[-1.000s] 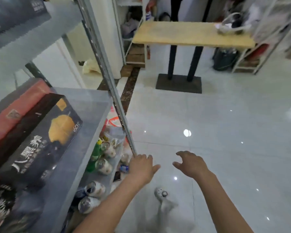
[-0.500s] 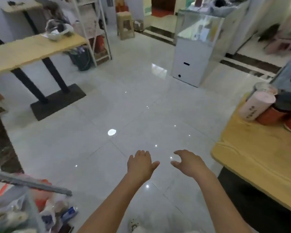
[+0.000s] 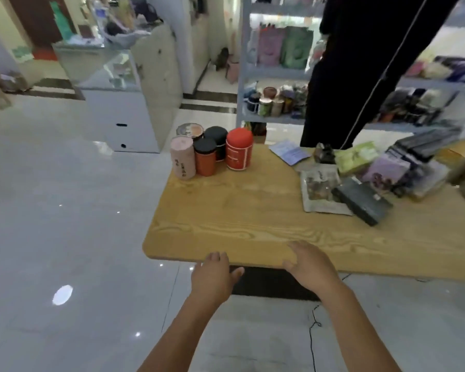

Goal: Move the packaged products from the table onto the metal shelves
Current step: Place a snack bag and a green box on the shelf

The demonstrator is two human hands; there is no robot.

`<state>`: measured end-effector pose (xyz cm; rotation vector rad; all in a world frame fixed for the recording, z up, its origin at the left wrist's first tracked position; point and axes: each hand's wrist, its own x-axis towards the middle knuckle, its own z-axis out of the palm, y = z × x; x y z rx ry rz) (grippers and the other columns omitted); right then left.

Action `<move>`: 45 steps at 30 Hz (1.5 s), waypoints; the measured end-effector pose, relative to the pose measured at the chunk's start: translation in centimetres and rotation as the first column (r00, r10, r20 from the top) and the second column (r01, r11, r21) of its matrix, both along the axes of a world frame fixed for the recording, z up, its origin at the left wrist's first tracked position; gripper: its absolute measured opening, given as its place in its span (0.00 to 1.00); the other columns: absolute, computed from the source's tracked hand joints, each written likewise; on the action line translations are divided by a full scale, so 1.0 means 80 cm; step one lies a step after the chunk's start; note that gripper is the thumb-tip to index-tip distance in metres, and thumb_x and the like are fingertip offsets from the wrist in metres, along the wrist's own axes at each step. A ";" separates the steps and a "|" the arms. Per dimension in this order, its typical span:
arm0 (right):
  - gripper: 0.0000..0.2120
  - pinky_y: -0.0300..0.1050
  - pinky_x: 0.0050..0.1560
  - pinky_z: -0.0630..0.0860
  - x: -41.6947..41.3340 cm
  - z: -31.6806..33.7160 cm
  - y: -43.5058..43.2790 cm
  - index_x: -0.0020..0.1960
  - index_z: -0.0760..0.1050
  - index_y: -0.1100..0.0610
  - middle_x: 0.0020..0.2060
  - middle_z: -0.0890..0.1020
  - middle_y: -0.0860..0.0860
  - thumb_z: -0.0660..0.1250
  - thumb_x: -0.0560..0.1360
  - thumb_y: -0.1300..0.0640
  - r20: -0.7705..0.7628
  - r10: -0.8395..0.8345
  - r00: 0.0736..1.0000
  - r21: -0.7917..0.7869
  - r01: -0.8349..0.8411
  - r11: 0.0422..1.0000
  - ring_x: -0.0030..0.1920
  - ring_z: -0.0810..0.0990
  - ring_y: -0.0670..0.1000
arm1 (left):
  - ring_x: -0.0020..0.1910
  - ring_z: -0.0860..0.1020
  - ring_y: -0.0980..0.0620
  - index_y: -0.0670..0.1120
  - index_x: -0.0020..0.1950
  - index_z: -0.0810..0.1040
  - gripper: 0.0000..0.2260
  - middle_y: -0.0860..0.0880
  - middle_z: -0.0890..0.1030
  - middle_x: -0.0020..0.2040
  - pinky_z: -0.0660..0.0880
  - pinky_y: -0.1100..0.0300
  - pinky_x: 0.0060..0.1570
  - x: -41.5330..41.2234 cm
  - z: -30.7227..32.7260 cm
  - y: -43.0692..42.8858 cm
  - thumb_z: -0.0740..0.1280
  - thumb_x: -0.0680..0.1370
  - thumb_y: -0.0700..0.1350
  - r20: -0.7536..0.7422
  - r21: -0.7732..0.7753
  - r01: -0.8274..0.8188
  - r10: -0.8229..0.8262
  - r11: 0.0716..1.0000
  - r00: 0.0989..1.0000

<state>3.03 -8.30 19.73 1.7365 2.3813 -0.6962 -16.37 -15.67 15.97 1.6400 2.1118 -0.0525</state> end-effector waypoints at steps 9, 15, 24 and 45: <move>0.28 0.43 0.71 0.60 0.158 -0.022 0.098 0.77 0.55 0.53 0.74 0.61 0.50 0.58 0.81 0.47 -0.074 -0.275 0.959 -0.033 0.273 0.962 0.72 0.62 0.50 | 0.76 0.57 0.48 0.44 0.77 0.55 0.30 0.47 0.60 0.76 0.60 0.50 0.71 0.117 0.000 0.152 0.50 0.81 0.61 -0.053 -0.040 0.232 -0.234 0.972 0.971; 0.30 0.46 0.73 0.58 0.217 -0.054 0.191 0.78 0.51 0.51 0.77 0.54 0.51 0.57 0.80 0.45 0.008 -0.357 0.934 -0.095 0.356 0.930 0.76 0.55 0.51 | 0.77 0.54 0.47 0.43 0.78 0.52 0.32 0.46 0.56 0.78 0.60 0.49 0.72 0.163 -0.028 0.277 0.50 0.81 0.62 -0.048 -0.086 0.286 -0.291 0.954 0.956; 0.44 0.56 0.75 0.48 0.256 -0.092 0.306 0.78 0.38 0.47 0.77 0.37 0.52 0.64 0.75 0.40 0.156 -0.394 0.906 -0.140 0.415 0.899 0.77 0.42 0.54 | 0.78 0.46 0.46 0.42 0.78 0.41 0.35 0.45 0.45 0.79 0.52 0.49 0.74 0.209 -0.075 0.420 0.52 0.81 0.60 -0.004 -0.170 0.305 -0.310 0.937 0.951; 0.55 0.51 0.62 0.69 0.333 -0.182 0.460 0.78 0.46 0.59 0.62 0.65 0.60 0.78 0.63 0.50 0.388 -0.144 0.910 0.010 0.153 0.988 0.59 0.66 0.60 | 0.40 0.77 0.45 0.37 0.48 0.77 0.14 0.42 0.79 0.43 0.72 0.54 0.38 0.280 -0.149 0.529 0.77 0.70 0.44 0.498 -0.386 -0.723 0.789 0.573 0.360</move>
